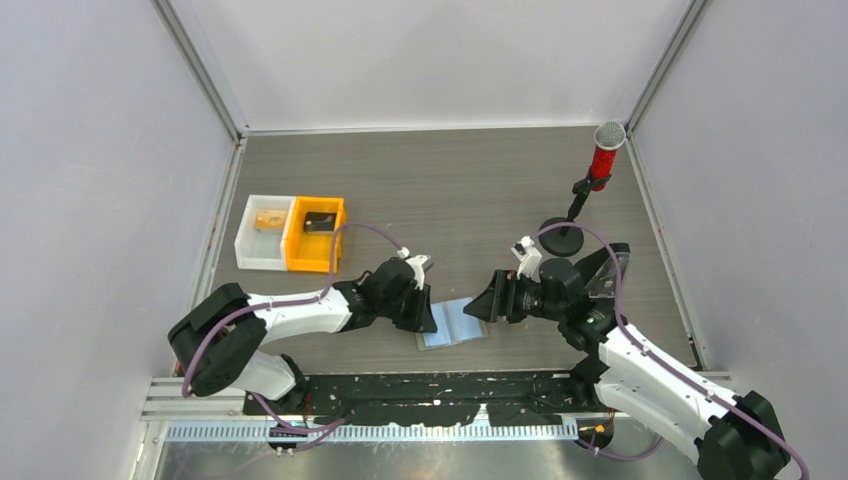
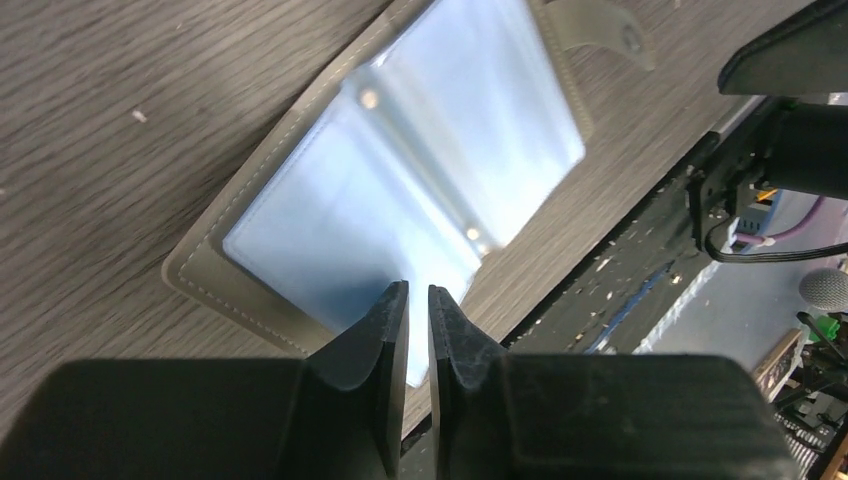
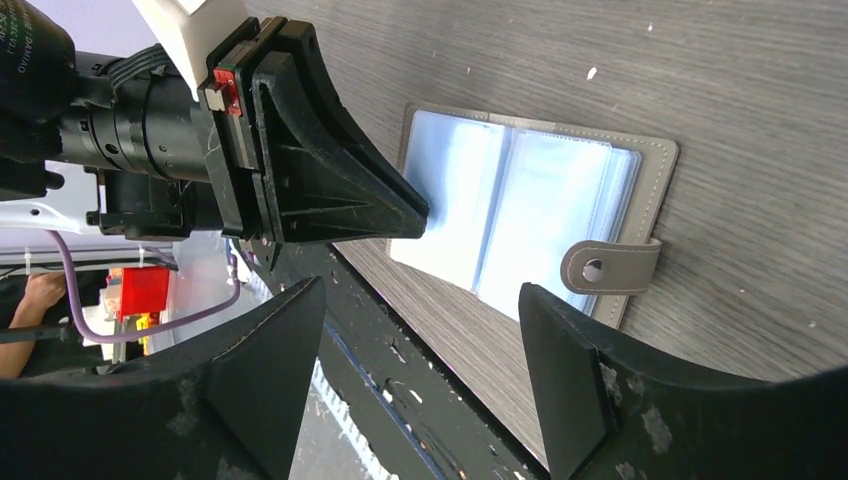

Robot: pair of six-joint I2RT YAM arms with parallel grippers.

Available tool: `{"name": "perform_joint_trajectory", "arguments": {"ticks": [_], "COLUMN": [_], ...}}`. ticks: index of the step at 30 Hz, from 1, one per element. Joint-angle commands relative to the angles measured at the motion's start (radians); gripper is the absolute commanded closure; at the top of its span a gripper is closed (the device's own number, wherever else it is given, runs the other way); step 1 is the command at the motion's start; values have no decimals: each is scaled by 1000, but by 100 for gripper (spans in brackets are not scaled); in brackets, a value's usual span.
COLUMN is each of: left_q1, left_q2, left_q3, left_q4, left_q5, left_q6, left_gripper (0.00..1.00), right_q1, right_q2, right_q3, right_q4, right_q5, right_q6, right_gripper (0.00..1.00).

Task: Take the credit cards out of the card holder
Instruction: Remove the credit card from the card holder.

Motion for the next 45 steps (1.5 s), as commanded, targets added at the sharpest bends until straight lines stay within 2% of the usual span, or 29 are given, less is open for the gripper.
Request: {"name": "perform_joint_trajectory", "arguments": {"ticks": [1,14,21,29,41,45], "left_q1": [-4,-5,-7,-7,-7,-7], "left_q2": [9,-6,-2,-9,-16,-27], "left_q3": [-33,-81,-105,-107,-116,-128], "left_q4": [100,123,134,143,143,157], "left_q5": [-31,-46,-48,-43,-60,-64], "left_q6": [-22,-24,-37,-42,-36,-44], "left_gripper": [85,84,84,84,83,83], "right_q1": [47,89,89,90,109,113], "right_q2": [40,241,346,394,376,391], "right_q3": [-5,-9,-8,-5,-3,-16], "right_q4": [114,212,240,237,189,280], "right_q5": [27,155,150,152,192,125], "right_q6": [34,-1,-7,-25,-20,35], "right_gripper": [22,28,32,39,39,38]}}
